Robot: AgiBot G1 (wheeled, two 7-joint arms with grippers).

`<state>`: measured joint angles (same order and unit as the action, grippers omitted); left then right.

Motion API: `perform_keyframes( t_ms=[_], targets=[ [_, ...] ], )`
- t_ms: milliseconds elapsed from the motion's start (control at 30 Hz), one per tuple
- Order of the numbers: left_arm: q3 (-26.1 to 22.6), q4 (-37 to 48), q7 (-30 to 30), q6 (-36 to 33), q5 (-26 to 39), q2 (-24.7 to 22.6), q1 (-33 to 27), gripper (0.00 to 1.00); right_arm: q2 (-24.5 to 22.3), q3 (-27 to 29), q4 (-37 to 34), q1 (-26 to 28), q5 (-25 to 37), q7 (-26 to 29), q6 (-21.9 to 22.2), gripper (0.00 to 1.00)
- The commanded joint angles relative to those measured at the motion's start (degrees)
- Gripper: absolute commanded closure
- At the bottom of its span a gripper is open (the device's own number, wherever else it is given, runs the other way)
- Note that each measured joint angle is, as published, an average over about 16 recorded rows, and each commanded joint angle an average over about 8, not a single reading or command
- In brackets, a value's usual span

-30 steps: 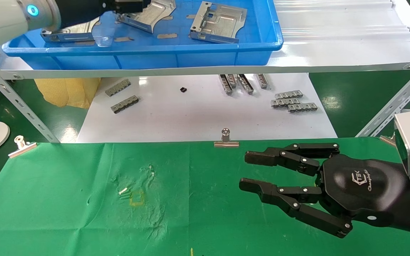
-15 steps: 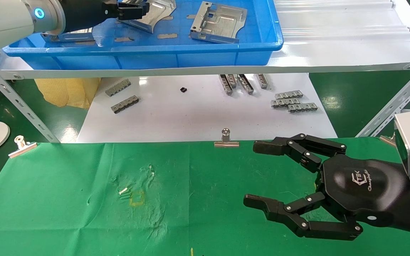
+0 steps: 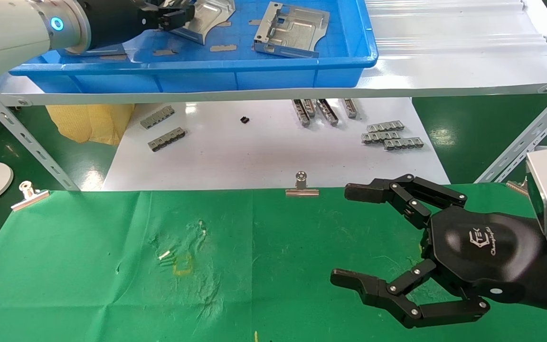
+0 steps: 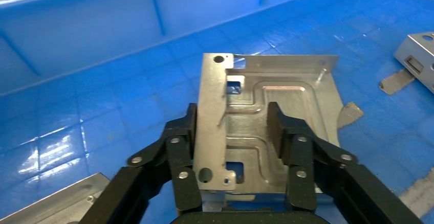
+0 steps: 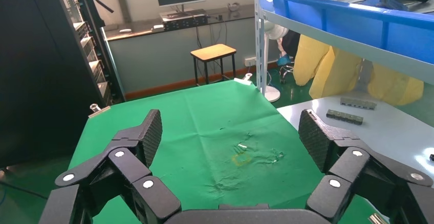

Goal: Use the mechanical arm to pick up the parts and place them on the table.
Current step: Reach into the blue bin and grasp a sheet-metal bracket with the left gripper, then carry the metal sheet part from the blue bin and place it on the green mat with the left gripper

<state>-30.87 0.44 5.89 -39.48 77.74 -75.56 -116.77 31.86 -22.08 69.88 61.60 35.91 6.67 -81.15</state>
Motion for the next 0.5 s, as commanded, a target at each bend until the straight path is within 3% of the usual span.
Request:
perform_keyframes(
  t_ms=[33,500],
  targets=[
    [0.10,-0.16,0.17,0.33,-0.14,0.04,0.19,1.00,0.00,0.00,0.00,0.00,0.00,0.00,0.00,0.00],
    [0.48,-1.19,-0.31,0.77,-0.69,0.79,0.38,1.00,0.00,0.00,0.00,0.00,0.00,0.00,0.00,0.00]
  ],
)
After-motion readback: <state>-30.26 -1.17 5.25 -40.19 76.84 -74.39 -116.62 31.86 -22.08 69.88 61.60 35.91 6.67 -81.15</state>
